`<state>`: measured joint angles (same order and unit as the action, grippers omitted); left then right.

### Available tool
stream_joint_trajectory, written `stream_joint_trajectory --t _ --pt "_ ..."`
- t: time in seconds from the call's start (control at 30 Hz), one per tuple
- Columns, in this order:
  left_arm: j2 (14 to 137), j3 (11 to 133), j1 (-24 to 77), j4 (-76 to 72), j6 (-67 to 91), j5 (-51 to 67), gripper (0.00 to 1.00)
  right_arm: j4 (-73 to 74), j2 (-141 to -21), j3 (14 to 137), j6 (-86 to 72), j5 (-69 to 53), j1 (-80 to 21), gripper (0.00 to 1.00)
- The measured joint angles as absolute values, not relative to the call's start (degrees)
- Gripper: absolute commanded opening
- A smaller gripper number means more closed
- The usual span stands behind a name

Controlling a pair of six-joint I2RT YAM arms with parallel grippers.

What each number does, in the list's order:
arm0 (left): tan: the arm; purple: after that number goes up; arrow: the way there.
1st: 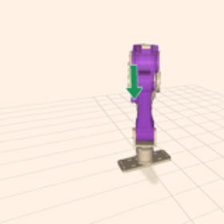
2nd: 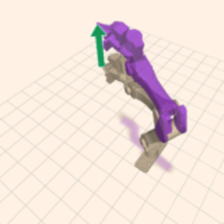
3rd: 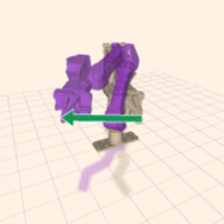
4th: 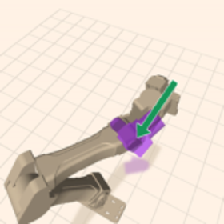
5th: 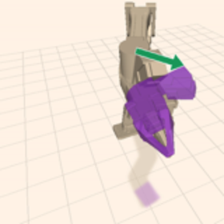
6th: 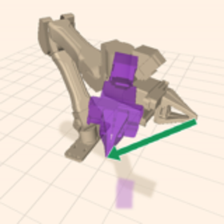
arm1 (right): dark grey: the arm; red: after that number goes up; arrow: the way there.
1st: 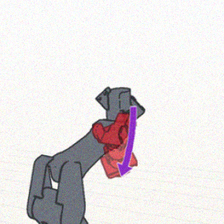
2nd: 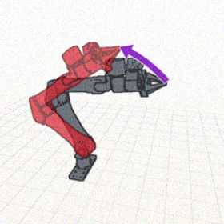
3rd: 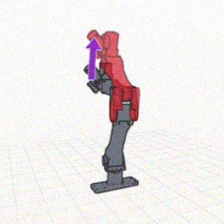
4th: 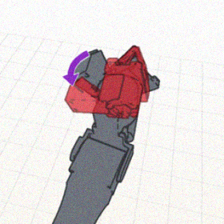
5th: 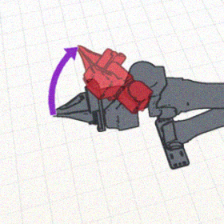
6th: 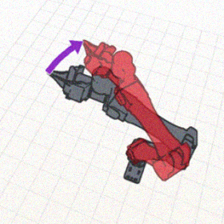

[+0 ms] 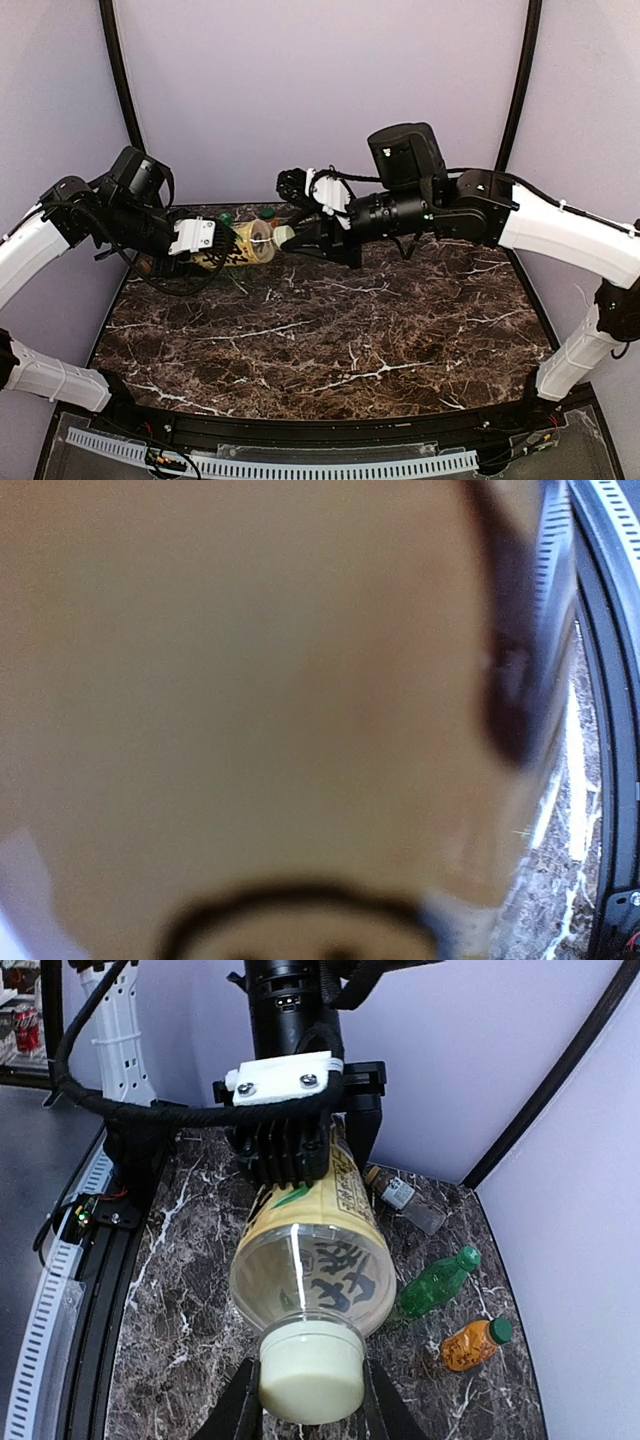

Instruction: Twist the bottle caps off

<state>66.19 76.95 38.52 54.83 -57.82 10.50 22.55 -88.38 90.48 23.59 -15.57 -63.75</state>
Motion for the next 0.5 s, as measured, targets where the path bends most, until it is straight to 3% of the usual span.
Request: stream_joint_trajectory --t 0.13,0.27,0.33,0.5 --pt "67.11 77.62 38.52 58.00 -57.63 12.60 0.17 25.93 -88.51 91.31 31.97 -12.38 -65.58 0.00" --pt "67.57 77.65 38.52 58.83 -57.17 13.08 0.17 26.81 -88.47 91.37 37.36 -9.80 -66.50 0.43" --pt "67.57 77.67 38.57 58.52 -56.60 13.54 0.17 25.96 -88.07 90.70 38.65 -8.99 -66.78 0.60" --pt "68.18 77.91 40.36 55.16 -55.31 15.18 0.17 19.14 -83.48 83.59 37.65 -7.92 -67.68 0.89"
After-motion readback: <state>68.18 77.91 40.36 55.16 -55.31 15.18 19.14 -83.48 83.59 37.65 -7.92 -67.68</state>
